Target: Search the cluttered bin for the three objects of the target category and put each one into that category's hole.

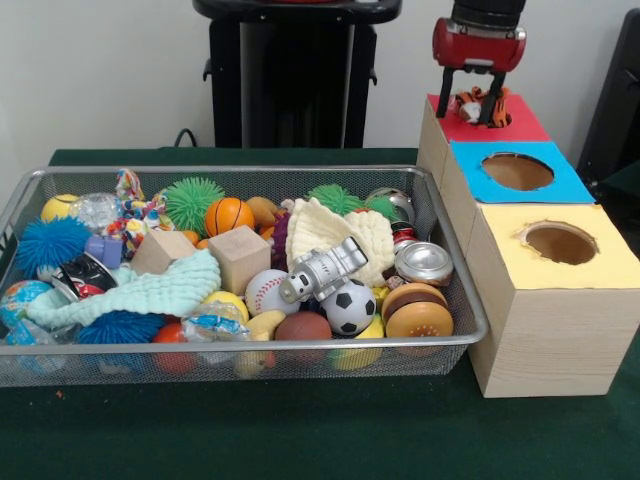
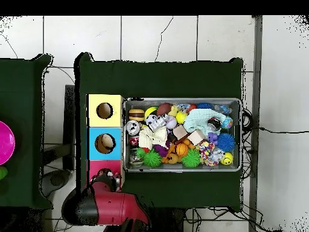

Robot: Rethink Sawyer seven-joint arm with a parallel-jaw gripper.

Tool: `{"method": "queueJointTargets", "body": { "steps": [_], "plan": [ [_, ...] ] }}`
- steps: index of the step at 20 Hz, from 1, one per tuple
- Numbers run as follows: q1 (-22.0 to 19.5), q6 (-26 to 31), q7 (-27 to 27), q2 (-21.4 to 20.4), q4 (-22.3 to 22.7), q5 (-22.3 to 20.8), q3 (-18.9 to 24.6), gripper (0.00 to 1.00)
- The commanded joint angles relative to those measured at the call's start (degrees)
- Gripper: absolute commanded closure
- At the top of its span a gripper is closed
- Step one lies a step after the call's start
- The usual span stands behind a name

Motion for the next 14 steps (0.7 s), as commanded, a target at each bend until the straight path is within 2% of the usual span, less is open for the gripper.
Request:
{"method": "queueJointTargets", "body": {
  "steps": [1, 5, 12, 14],
  "plan": [
    [-1.57, 0.36, 8.01, 1.92, -3.01, -1.4, 2.12, 0.0],
    [-2.72, 5.9, 6.5, -1.22, -3.25, -1.2, 2.63, 0.0],
    [-4.26, 19.32, 4.24, -8.31, -5.74, -1.41, 2.23, 0.0],
    [-4.81, 21.02, 3.98, -10.08, -5.32, -1.46, 2.62, 0.0]
  ]
}}
